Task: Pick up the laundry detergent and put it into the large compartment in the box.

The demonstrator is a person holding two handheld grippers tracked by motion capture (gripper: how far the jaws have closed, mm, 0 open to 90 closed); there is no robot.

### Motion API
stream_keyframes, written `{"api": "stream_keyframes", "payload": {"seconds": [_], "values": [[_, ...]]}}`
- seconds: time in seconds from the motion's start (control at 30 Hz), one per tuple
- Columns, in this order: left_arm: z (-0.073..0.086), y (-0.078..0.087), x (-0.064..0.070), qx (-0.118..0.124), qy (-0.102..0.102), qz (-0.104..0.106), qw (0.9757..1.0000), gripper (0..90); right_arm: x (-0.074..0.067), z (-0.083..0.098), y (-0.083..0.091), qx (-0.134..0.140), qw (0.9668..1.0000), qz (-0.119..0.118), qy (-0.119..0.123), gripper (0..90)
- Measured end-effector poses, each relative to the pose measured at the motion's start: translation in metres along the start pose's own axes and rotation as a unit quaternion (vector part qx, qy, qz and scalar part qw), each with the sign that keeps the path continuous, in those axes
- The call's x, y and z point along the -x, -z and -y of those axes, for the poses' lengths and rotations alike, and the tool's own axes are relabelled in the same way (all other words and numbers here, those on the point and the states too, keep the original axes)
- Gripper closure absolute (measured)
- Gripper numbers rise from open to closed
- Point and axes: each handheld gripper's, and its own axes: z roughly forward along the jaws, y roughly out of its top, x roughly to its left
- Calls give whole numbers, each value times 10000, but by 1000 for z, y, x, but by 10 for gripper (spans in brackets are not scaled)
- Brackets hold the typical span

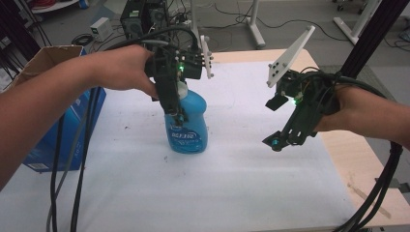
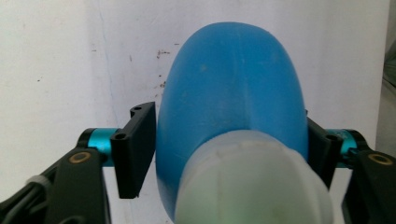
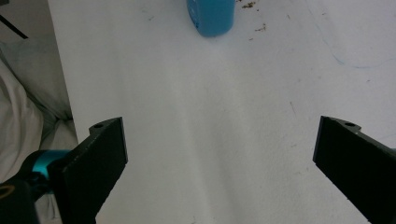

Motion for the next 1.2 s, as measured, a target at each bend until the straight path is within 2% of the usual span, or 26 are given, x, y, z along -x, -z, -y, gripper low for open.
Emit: {"api": "stream_keyframes", "payload": {"seconds": [0.07, 0.3, 0.37, 0.47, 0.53, 0.6, 0.63, 0.67, 0.7, 0.73, 0.77, 0.8, 0.93, 1.13, 1.2], "values": [[0, 1, 1, 11, -42, 38, 10000, 372, 0, 0, 0, 2, 10000, -2, -5, 21], [0, 2, 2, -20, -52, 18, 10000, 375, 0, -1, 0, -2, 10000, 9, -2, 21], [2, 3, 2, -54, 10, 16, 10000, 376, -1, 0, 1, 11, 10000, 16, -9, 21], [5, 10, 3, -83, 215, 22, 9997, 376, 0, 2, 2, 5, 10000, 24, -20, 21], [7, 20, 3, -68, 342, 38, 9994, 376, 0, 2, 2, 16, 10000, 30, -28, 21], [7, 32, 6, -82, 399, -28, 9992, 376, 1, 3, 3, 32, 10000, 34, -39, 21], [7, 32, 6, -82, 399, -28, 9992, 376, 1, 3, 3, 32, 10000, 34, -39, 21], [7, 45, 9, -101, 470, -124, 9988, 376, 1, 3, 3, 29, 10000, 33, -45, 21], [7, 45, 9, -101, 470, -124, 9988, 376, 1, 3, 3, 29, 10000, 33, -45, 21], [8, 60, 12, -75, 563, -217, 9981, 376, 1, 3, 3, 40, 10000, 38, -44, 21], [8, 60, 12, -75, 563, -217, 9981, 376, 1, 3, 3, 40, 10000, 38, -44, 21], [9, 79, 14, -65, 788, -282, 9965, 376, 0, 3, 4, 49, 10000, 39, -35, 21], [12, 104, 20, -12, 1171, -311, 9926, 376, -1, 2, 4, 74, 10000, 50, 11, 21], [17, 132, 29, 23, 1399, -364, 9895, 376, -1, 1, 5, 99, 9999, 66, -12, 21], [19, 140, 30, -1, 1540, -394, 9873, 376, -2, 0, 4, 104, 9999, 51, 24, 21]]}}
